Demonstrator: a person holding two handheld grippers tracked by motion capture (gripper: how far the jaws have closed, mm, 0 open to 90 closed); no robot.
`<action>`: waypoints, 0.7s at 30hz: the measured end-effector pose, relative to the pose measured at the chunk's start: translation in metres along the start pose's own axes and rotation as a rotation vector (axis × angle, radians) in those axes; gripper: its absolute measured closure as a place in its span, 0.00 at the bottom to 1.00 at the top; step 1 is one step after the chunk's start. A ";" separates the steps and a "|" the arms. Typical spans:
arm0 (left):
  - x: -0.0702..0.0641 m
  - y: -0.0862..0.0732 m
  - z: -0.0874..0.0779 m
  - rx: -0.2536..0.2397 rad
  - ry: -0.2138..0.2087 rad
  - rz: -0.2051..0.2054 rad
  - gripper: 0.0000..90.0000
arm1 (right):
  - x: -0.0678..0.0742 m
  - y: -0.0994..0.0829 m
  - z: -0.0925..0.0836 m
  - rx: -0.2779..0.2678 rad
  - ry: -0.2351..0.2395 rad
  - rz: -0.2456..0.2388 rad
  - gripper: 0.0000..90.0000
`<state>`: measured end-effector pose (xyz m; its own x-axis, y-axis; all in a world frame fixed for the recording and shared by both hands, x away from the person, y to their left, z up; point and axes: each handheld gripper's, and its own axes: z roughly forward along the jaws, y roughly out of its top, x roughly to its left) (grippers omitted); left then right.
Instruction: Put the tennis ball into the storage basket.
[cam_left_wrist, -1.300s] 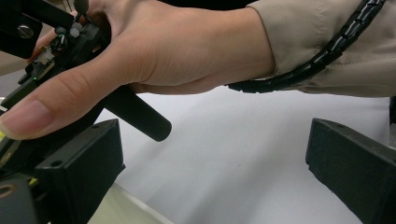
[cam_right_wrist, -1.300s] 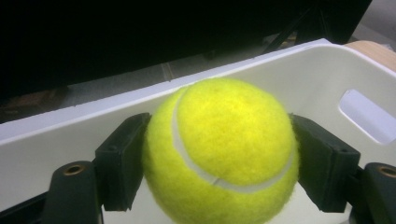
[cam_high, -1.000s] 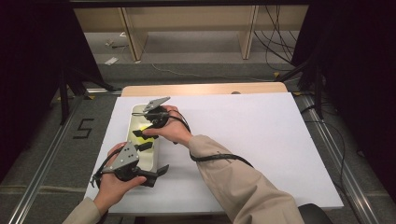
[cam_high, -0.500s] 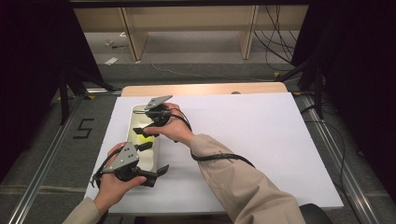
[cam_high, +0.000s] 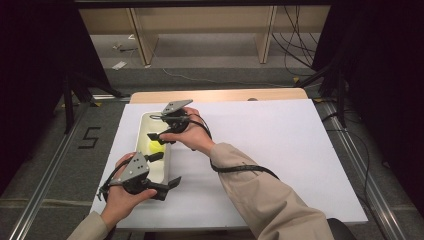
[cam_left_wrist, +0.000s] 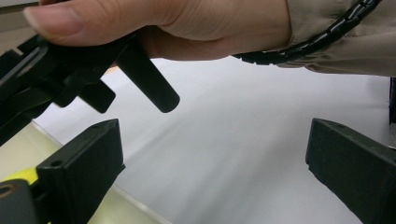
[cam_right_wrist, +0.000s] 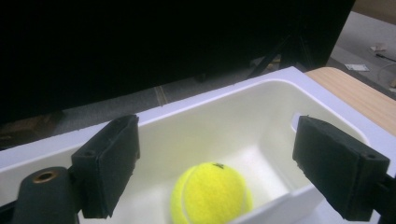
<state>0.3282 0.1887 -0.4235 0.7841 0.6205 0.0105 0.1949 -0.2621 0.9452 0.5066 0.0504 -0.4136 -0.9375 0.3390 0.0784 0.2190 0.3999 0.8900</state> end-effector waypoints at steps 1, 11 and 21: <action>0.000 0.000 0.000 0.000 -0.001 -0.001 0.04 | -0.001 -0.001 -0.003 -0.004 -0.005 0.000 0.18; 0.000 0.000 0.000 0.001 0.000 0.002 0.04 | -0.005 -0.004 -0.020 -0.019 -0.022 0.005 0.18; 0.000 0.000 0.001 0.002 -0.001 -0.004 0.04 | -0.008 -0.009 -0.038 -0.014 -0.043 0.002 0.18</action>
<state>0.3284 0.1883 -0.4238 0.7838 0.6209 0.0062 0.1995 -0.2612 0.9445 0.5023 0.0114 -0.4048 -0.9244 0.3766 0.0607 0.2168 0.3877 0.8959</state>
